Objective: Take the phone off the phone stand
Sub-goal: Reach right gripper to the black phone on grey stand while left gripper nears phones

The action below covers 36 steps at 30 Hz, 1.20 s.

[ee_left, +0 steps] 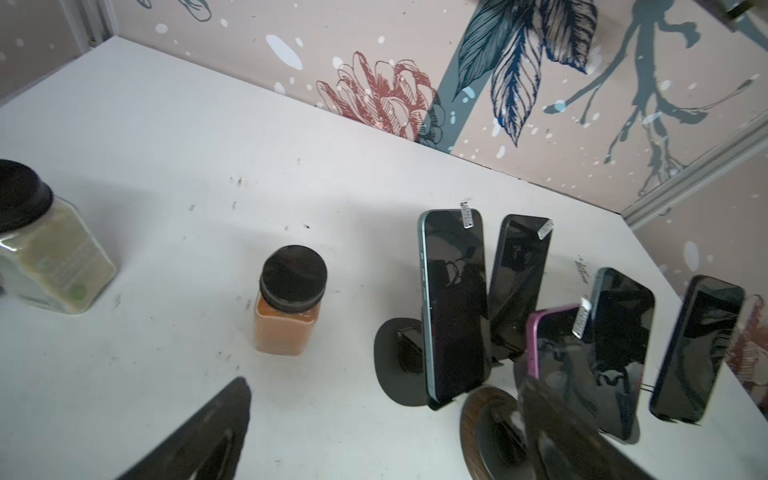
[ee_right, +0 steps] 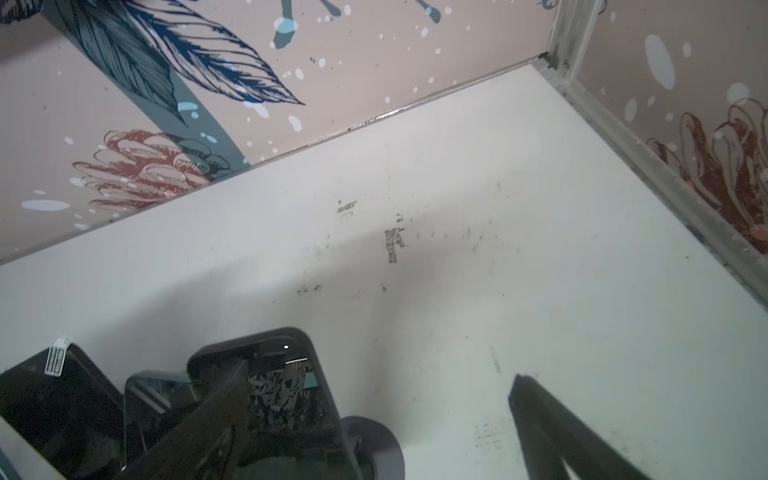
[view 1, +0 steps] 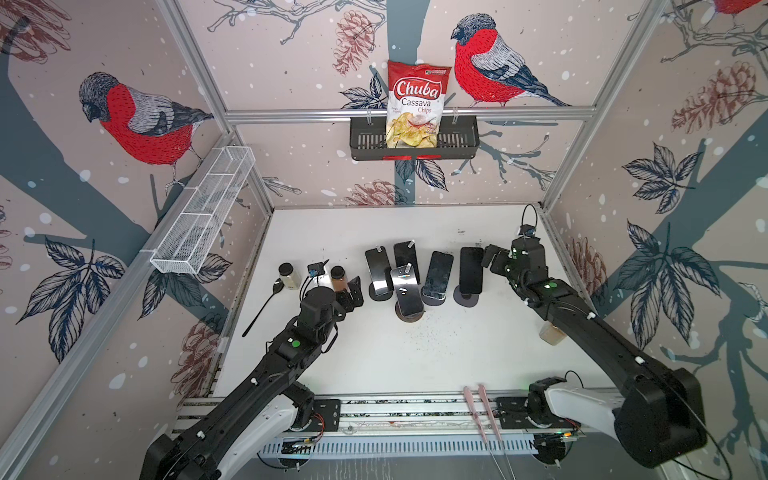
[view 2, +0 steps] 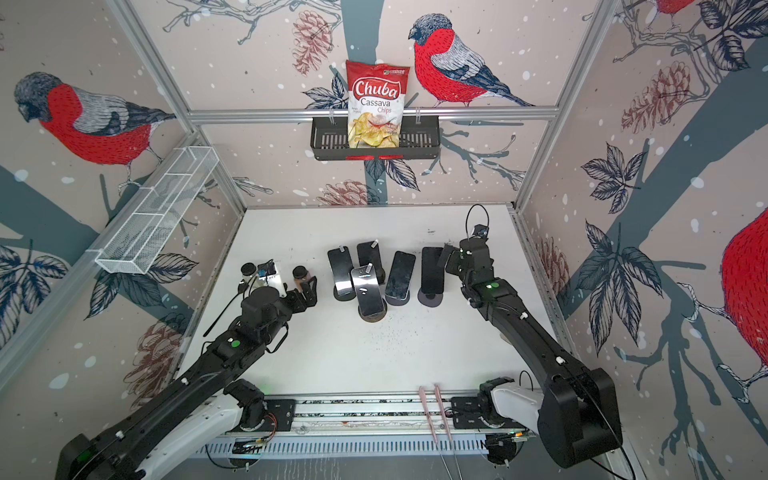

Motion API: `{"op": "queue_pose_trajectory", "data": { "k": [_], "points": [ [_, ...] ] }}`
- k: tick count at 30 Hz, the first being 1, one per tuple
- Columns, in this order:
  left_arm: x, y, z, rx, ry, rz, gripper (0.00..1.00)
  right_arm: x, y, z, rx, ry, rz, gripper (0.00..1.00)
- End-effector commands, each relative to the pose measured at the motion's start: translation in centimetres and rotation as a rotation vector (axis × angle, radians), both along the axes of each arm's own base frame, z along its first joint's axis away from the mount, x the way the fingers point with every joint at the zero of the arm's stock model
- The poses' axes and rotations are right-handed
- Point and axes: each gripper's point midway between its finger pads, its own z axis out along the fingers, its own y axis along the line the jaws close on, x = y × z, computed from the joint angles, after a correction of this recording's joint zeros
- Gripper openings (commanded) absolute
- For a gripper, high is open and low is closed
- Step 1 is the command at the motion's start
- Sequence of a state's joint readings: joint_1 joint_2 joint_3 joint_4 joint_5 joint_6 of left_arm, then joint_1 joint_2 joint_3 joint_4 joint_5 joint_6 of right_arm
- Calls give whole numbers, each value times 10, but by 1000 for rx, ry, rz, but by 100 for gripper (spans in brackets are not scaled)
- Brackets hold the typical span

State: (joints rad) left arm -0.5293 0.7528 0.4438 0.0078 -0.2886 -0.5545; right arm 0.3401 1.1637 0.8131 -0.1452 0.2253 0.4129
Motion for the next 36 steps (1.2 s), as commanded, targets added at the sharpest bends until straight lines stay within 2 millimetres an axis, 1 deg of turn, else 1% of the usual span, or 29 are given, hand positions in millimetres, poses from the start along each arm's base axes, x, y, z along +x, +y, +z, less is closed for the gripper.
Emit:
{"op": "queue_pose_trajectory", "data": {
  "k": [1,4,7,9,13,16,18,19,26,33,36],
  "points": [
    [-7,-9,2,-85,10,-24,99,-11,17,-6,5,46,95,99],
    [-8,-22,13,-120,-14,-76,99,-18,30,-10,17,70,150,99],
    [-6,-33,23,-114,-49,-101,99,-23,39,-14,-4,91,183,99],
    [-4,-40,25,-96,-70,-123,99,-24,40,-18,-40,109,181,99],
    [6,-48,20,-64,-61,-133,99,-24,39,-30,-108,135,164,99],
    [12,-57,23,-39,-98,-174,99,-23,46,-38,-114,151,180,99],
    [15,-58,23,-26,-112,-169,99,-21,49,-37,-119,142,183,99],
    [16,-58,23,-20,-119,-170,99,-19,52,-45,-130,163,189,99],
    [21,-66,25,-13,-133,-195,99,-11,69,-52,-172,182,213,99],
    [18,-64,28,-50,-159,-189,99,-1,59,-55,-248,193,142,99],
    [18,-64,28,-44,-159,-192,99,-1,60,-59,-252,199,145,100]
  ]
}}
